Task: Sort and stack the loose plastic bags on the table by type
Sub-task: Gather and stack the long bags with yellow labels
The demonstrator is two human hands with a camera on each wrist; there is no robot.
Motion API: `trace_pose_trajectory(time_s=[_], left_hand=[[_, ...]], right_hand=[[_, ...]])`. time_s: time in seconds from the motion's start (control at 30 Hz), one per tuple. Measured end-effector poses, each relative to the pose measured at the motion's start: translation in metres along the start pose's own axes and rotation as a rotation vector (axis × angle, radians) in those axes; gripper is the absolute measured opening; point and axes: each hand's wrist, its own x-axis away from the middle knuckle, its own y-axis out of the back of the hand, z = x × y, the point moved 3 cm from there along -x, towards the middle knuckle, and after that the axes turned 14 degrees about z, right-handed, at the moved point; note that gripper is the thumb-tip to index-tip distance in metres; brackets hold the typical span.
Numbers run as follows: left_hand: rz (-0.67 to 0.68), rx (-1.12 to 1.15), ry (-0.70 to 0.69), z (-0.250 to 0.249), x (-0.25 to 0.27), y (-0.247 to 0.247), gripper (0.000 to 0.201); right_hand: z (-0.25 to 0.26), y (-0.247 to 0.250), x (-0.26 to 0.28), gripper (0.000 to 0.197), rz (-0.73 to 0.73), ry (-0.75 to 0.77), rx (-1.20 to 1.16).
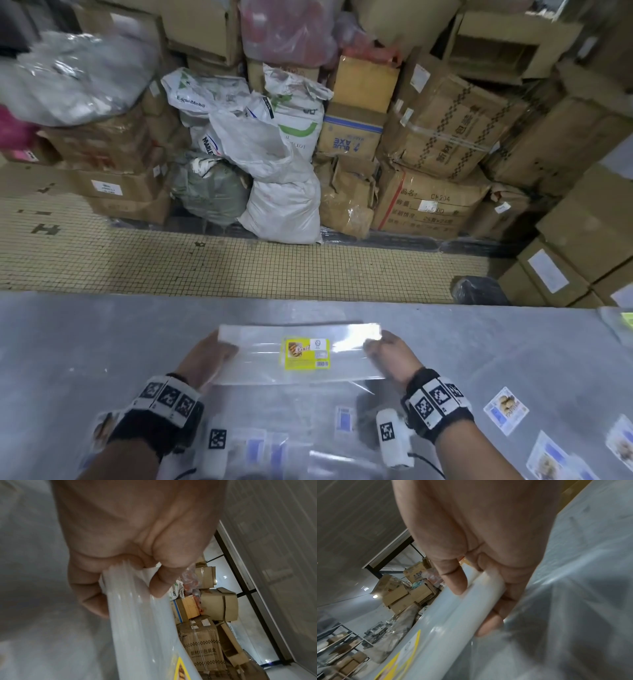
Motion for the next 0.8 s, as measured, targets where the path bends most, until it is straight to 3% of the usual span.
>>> trace_pose_trajectory(time_s=[0.13, 0.27, 0.33, 0.37, 0.43, 0.5, 0.53, 0.67, 0.8], left_hand=[[-0.005, 0.087, -0.014, 0.016, 0.034, -0.008, 0.019], [0.026, 0.095, -0.021, 0.028, 0.054, -0.015, 0.019], [0.041, 0.093, -0.032, 0.031, 0.065, -0.02, 0.017], [0.055, 0.11, -0.037, 0.034, 0.069, -0.023, 0.012], [0.076, 0.144, -0.045, 0.035, 0.078, -0.032, 0.015], [0.101, 0.118, -0.047, 0.037, 0.085, -0.042, 0.014], [0.101, 0.086, -0.047, 0.038, 0.088, -0.047, 0.009], [0.075, -0.049, -0.129, 0.023, 0.102, -0.076, 0.013], [0.113, -0.014, -0.154, 0.007, 0.108, -0.122, 0.012]], right_hand=[[-0.015, -0.014, 0.033, 0.03, -0.032, 0.001, -0.082], [-0.03, -0.024, 0.068, 0.011, -0.024, 0.007, -0.106], [-0.041, -0.024, 0.08, 0.031, -0.04, 0.032, -0.149], [-0.045, -0.024, 0.089, 0.03, -0.048, 0.022, -0.152], [-0.046, -0.024, 0.114, 0.008, -0.069, 0.013, -0.158], [-0.058, -0.014, 0.125, 0.03, -0.11, 0.007, -0.16], [-0.065, -0.008, 0.131, 0.032, -0.121, 0.011, -0.167], [-0.083, 0.015, 0.159, 0.022, -0.144, -0.014, -0.147], [-0.104, 0.055, 0.194, 0.015, -0.207, 0.013, -0.13]])
